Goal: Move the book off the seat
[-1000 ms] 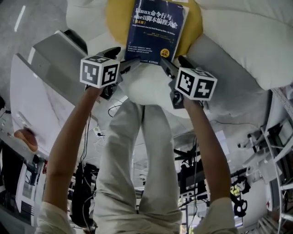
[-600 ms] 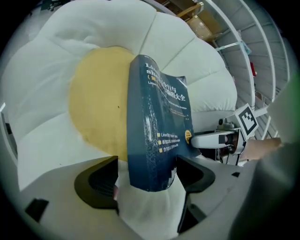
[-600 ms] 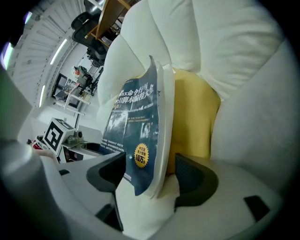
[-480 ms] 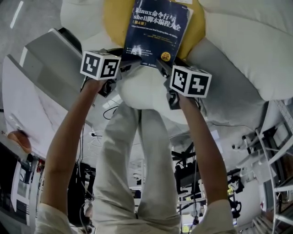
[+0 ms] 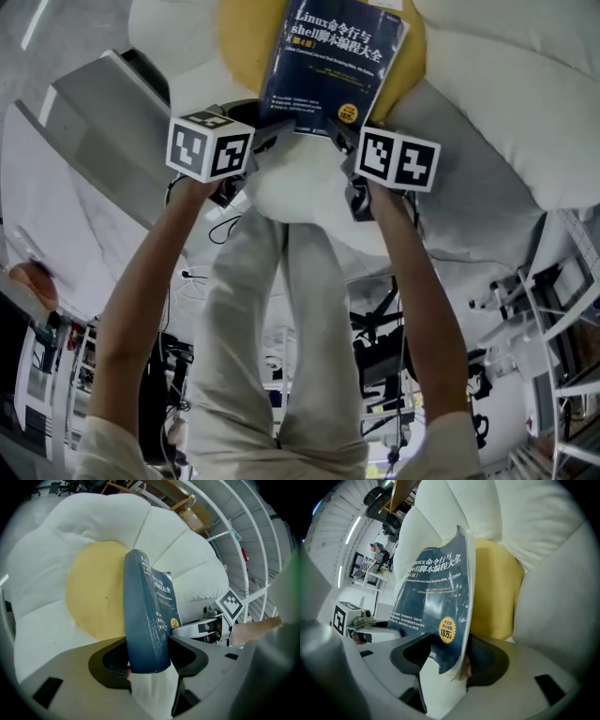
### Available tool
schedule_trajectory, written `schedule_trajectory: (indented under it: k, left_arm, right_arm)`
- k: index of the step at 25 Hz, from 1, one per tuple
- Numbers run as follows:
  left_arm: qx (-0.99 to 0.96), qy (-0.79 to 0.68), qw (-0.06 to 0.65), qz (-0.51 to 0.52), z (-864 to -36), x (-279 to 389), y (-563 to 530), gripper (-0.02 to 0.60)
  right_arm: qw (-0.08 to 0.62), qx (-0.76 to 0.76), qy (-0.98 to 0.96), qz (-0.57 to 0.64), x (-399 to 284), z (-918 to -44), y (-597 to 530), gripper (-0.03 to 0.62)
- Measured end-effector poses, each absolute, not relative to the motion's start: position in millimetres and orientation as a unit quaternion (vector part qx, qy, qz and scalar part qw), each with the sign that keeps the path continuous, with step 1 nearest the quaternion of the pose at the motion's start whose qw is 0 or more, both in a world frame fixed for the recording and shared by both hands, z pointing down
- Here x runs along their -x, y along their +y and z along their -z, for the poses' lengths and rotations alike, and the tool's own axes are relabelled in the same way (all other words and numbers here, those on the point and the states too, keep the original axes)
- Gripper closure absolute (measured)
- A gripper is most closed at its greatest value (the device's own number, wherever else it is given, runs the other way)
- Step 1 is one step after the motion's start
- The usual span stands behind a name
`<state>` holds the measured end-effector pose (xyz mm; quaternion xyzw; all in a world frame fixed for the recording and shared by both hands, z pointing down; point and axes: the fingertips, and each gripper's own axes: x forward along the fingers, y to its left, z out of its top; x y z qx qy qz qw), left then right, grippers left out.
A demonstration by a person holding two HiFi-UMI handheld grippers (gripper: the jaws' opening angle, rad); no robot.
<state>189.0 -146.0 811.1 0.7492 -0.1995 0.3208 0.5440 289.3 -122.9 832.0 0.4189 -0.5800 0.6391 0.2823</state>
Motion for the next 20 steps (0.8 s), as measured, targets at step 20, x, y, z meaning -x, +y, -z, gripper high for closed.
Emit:
schedule_trajectory:
  k: [20]
  left_arm:
    - [-0.785, -0.296, 0.466, -0.282, -701.5, -190.0, -166.3, 0.368]
  right_arm:
    - [0.211, -0.526, -0.6, -0.565, -271.5, -750.2, -125.5, 0.453]
